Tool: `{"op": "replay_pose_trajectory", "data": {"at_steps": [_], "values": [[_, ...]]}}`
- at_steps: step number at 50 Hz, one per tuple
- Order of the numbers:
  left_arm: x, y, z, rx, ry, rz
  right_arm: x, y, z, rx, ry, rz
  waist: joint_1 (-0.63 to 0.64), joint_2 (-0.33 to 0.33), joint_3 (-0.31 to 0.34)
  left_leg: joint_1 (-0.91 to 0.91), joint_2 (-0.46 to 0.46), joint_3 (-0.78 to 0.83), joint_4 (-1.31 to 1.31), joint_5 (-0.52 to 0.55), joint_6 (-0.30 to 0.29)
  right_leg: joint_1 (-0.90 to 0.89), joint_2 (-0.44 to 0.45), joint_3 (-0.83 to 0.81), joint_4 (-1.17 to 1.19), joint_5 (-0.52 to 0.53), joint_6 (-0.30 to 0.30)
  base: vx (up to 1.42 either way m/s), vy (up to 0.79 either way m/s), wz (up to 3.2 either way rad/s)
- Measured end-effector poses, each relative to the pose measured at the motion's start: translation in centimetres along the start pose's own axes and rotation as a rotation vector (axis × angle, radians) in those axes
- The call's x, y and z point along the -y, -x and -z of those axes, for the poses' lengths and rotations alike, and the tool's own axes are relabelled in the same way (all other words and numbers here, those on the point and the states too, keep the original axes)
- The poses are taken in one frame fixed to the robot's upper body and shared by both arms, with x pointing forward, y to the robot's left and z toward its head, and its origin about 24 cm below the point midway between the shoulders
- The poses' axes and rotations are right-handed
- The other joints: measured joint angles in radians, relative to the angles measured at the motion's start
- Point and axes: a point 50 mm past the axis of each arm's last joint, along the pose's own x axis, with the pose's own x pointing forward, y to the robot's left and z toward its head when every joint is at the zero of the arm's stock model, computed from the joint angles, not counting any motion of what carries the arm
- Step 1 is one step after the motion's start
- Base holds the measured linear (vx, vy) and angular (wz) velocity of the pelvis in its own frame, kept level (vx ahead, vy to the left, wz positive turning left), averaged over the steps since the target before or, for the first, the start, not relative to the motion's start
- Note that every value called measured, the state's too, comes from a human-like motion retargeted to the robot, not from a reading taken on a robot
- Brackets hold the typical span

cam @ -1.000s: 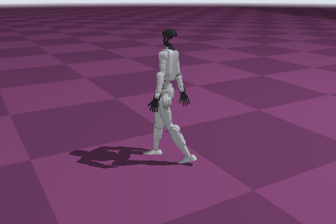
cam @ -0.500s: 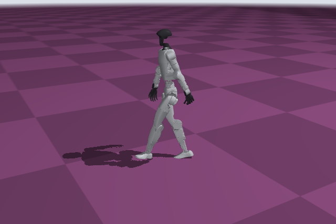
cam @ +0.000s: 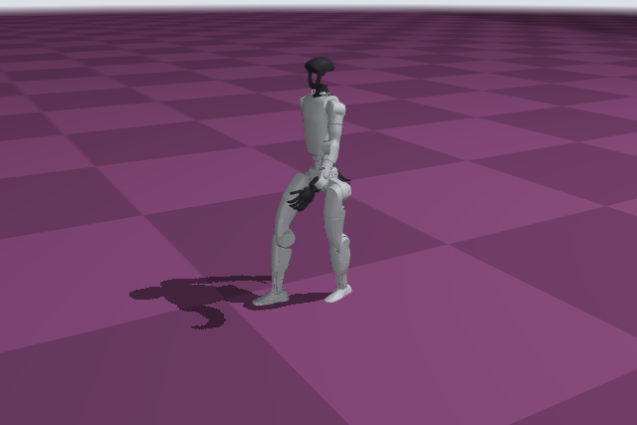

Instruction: Walk run

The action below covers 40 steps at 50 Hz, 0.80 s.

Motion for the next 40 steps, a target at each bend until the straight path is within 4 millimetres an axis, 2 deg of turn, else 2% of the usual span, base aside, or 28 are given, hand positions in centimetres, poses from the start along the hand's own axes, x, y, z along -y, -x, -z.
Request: {"op": "replay_pose_trajectory", "data": {"at_steps": [3, 5, 6, 8, 9, 10, 12, 13, 15, 17, 19, 22, 24, 28, 31, 33, 35, 36, 37, 38, 40], "values": [[-0.6, -0.2, -1.2, 0.031, -0.047, 0.003, 0.1, 0.0, 0.7, -0.041, 0.076, -0.011, -0.026, -0.01, 0.011, 0.096, 0.005, -0.043, -0.005, -0.021, -0.036, -0.042, 0.005, 0.199, -0.215, -0.052, 0.03, 0.99, -0.51, 0.78], [-0.6, 0.1, -0.3, -0.003, -0.063, -0.006, 0.5, 0.2, 1.0, -0.054, 0.087, 0.009, -0.037, 0.005, 0.003, 0.132, 0.031, -0.062, 0.017, -0.013, -0.07, -0.045, -0.004, 0.226, -0.283, -0.071, 0.07, 0.95, -0.53, 0.57], [-0.6, 0.4, 0.7, -0.04, -0.06, -0.015, 0.9, 0.3, 0.9, -0.057, 0.079, 0.03, -0.05, 0.01, -0.007, 0.141, 0.04, -0.071, 0.039, 0.019, -0.094, -0.044, -0.013, 0.185, -0.25, -0.062, 0.066, 1.25, -0.8, 0.73], [-0.5, 1.4, 3.5, -0.139, -0.047, -0.028, 1.9, 0.7, 0.6, -0.06, 0.046, 0.081, -0.075, 0.012, -0.033, 0.151, 0.056, -0.081, 0.087, 0.128, -0.154, -0.043, -0.034, 0.066, -0.167, -0.062, 0.051, 1.16, -0.79, 0.76], [-0.3, 2.2, 5.3, -0.208, -0.034, -0.028, 2.5, 1.0, 0.2, -0.055, 0.02, 0.112, -0.091, 0.011, -0.048, 0.149, 0.065, -0.084, 0.122, 0.224, -0.184, -0.039, -0.034, 0.052, -0.137, -0.029, 0.046, 0.92, -0.63, 0.8], [0.0, 3.1, 7.3, -0.283, -0.02, -0.024, 3.0, 1.2, -0.2, -0.048, -0.009, 0.142, -0.108, 0.01, -0.063, 0.145, 0.075, -0.087, 0.161, 0.336, -0.213, -0.033, -0.029, 0.066, -0.116, 0.024, 0.044, 1.03, -0.75, 0.41], [1.1, 5.8, 11.7, -0.463, 0.011, 0.003, 4.1, 1.9, -1.8, 0.009, -0.069, 0.194, -0.091, 0.004, -0.065, 0.106, 0.089, -0.03, 0.33, 0.578, -0.257, 0.01, 0.034, 0.223, -0.058, -0.012, 0.018, 1.11, -0.8, -0.08], [1.7, 7.3, 13.7, -0.553, 0.027, 0.017, 4.8, 2.4, -2.9, 0.054, -0.095, 0.214, -0.091, 0.005, -0.049, 0.061, 0.109, 0.0, 0.47, 0.657, -0.266, 0.046, 0.055, 0.228, -0.044, -0.046, -0.003, 0.91, -0.61, -0.21], [3.0, 10.3, 17.0, -0.727, 0.058, 0.046, 6.6, 3.9, -5.7, 0.145, -0.132, 0.251, -0.068, 0.006, -0.025, -0.051, 0.168, 0.087, 0.748, 0.778, -0.229, 0.133, 0.057, 0.117, -0.057, -0.079, -0.033, 0.86, -0.54, -0.34], [4.3, 13.0, 19.4, -0.868, 0.071, 0.104, 8.5, 6.0, -9.0, 0.247, -0.163, 0.31, -0.072, -0.025, -0.033, -0.14, 0.142, 0.114, 0.819, 0.71, -0.216, 0.188, 0.035, 0.11, -0.09, -0.095, -0.036, 0.99, -0.53, -0.04], [5.7, 15.8, 21.3, -0.97, 0.075, 0.173, 10.0, 8.2, -12.3, 0.371, -0.187, 0.402, -0.048, -0.041, -0.032, -0.22, 0.114, 0.153, 0.846, 0.608, -0.196, 0.249, 0.066, 0.128, -0.12, -0.118, -0.049, 0.93, -0.43, -0.47], [7.4, 19.1, 23.3, -1.045, 0.081, 0.241, 12.0, 12.5, -17.2, 0.598, -0.194, 0.566, 0.042, -0.077, -0.012, -0.364, 0.106, 0.248, 0.852, 0.455, -0.164, 0.331, 0.107, 0.184, -0.177, -0.123, -0.062, 0.93, -0.4, -1.32], [8.2, 21.4, 24.4, -1.092, 0.097, 0.247, 12.8, 15.4, -19.8, 0.743, -0.165, 0.654, 0.12, -0.102, -0.006, -0.451, 0.084, 0.29, 0.75, 0.368, -0.142, 0.378, 0.128, 0.2, -0.204, -0.131, -0.076, 0.95, -0.32, -1.52], [9.1, 25.3, 25.7, -1.222, 0.16, 0.223, 13.8, 21.1, -23.2, 0.961, -0.086, 0.776, 0.207, -0.091, 0.014, -0.544, 0.09, 0.341, 0.375, 0.278, -0.091, 0.477, 0.213, 0.184, -0.235, -0.181, -0.11, 0.99, -0.27, -0.47], [9.7, 27.0, 26.1, -1.316, 0.257, 0.175, 14.4, 23.8, -24.1, 1.026, -0.037, 0.838, 0.217, -0.082, 0.032, -0.562, 0.056, 0.402, 0.072, 0.204, -0.063, 0.563, 0.263, 0.154, -0.246, -0.229, -0.122, 1.08, -0.22, 0.36], [10.1, 27.4, 26.2, -1.343, 0.345, 0.13, 14.6, 24.2, -24.2, 1.025, -0.02, 0.861, 0.199, -0.094, 0.027, -0.556, -0.015, 0.396, -0.099, 0.169, -0.019, 0.611, 0.262, 0.08, -0.248, -0.235, -0.112, 0.96, -0.21, 0.64], [10.6, 27.2, 26.2, -1.329, 0.44, 0.102, 14.4, 23.3, -23.9, 0.992, -0.014, 0.863, 0.223, -0.112, 0.022, -0.545, -0.02, 0.413, -0.139, 0.166, -0.015, 0.65, 0.265, 0.079, -0.223, -0.194, -0.102, 1.13, -0.24, -0.37], [10.7, 26.8, 26.0, -1.305, 0.477, 0.094, 14.2, 22.3, -23.6, 0.96, -0.011, 0.849, 0.253, -0.129, 0.018, -0.546, 0.005, 0.397, -0.084, 0.182, 0.001, 0.666, 0.261, 0.094, -0.205, -0.139, -0.092, 1.35, -0.3, -1.19], [10.8, 26.3, 25.9, -1.28, 0.508, 0.085, 13.9, 21.1, -23.1, 0.922, -0.006, 0.832, 0.281, -0.144, 0.012, -0.541, 0.031, 0.416, -0.035, 0.198, 0.012, 0.681, 0.253, 0.103, -0.184, -0.07, -0.077, 1.57, -0.25, -1.39], [10.8, 25.8, 25.7, -1.252, 0.527, 0.076, 13.6, 19.6, -22.4, 0.87, 0.002, 0.809, 0.306, -0.156, 0.001, -0.526, 0.06, 0.506, 0.006, 0.214, 0.012, 0.696, 0.239, 0.103, -0.155, 0.026, -0.053, 1.67, -0.11, -1.14], [10.1, 24.4, 25.3, -1.187, 0.527, 0.057, 12.8, 16.0, -20.3, 0.724, 0.017, 0.764, 0.337, -0.158, -0.041, -0.542, 0.078, 0.399, 0.075, 0.26, 0.012, 0.689, 0.228, 0.059, -0.078, 0.274, 0.008, 1.51, 0.02, -0.45]]}}
